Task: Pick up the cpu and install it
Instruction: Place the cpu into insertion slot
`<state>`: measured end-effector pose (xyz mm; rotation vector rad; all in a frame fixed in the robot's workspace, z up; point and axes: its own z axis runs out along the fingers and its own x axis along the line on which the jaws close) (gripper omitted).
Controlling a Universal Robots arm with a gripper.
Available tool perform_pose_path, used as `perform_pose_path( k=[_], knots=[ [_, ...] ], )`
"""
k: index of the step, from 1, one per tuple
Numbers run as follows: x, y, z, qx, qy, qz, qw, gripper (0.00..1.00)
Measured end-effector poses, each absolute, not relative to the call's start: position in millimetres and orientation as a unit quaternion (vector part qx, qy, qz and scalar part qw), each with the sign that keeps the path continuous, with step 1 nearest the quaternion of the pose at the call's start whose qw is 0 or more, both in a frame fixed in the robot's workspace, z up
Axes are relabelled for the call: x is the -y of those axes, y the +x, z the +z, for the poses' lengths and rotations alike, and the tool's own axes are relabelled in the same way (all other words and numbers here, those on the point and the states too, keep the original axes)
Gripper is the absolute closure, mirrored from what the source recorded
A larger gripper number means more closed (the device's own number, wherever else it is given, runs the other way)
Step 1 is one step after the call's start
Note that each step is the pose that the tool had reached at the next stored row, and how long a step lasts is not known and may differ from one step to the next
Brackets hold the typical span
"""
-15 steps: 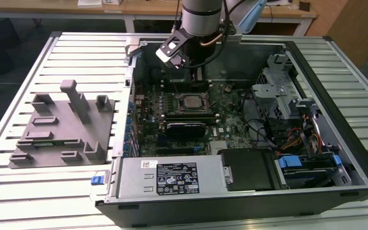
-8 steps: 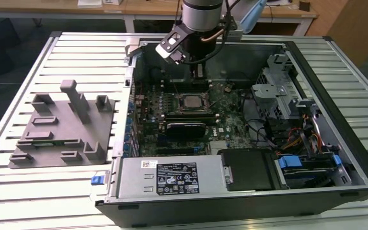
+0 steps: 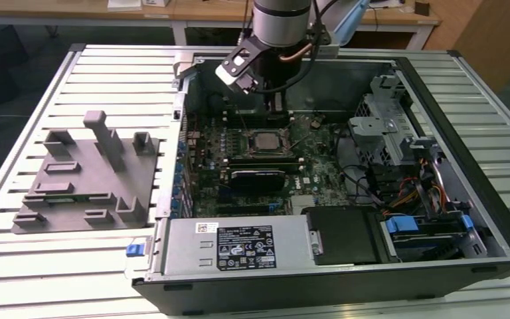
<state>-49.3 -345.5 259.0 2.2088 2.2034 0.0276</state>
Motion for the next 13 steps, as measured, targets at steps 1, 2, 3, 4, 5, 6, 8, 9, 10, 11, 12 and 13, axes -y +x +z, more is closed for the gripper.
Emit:
perform_pose_path(
  k=[1, 2, 3, 4, 5, 6, 8, 9, 10, 11, 12, 13],
  knots=[
    [346.1, -49.3, 259.0, -0.706, 0.708, 0.009, 0.011, 0.89],
    [346.1, -49.4, 259.2, -0.706, 0.708, 0.009, 0.011, 0.89],
    [346.1, -49.4, 260.1, -0.706, 0.708, 0.009, 0.011, 0.89],
    [346.1, -49.3, 261.4, -0.706, 0.708, 0.009, 0.011, 0.89],
    [346.1, -49.3, 263.0, -0.706, 0.708, 0.009, 0.011, 0.89],
    [346.1, -49.3, 264.6, -0.706, 0.708, 0.009, 0.011, 0.89],
    [346.2, -49.3, 266.1, -0.706, 0.708, 0.009, 0.011, 0.89],
    [346.2, -49.3, 266.0, -0.706, 0.708, 0.009, 0.011, 0.89],
    [346.2, -49.3, 266.0, -0.706, 0.708, 0.009, 0.011, 0.89],
    [346.3, -49.3, 266.0, -0.706, 0.708, 0.009, 0.011, 0.89],
    [346.3, -49.3, 266.1, -0.706, 0.708, 0.009, 0.011, 0.89],
    [346.3, -49.2, 266.1, -0.706, 0.708, 0.009, 0.011, 0.89]
  ],
)
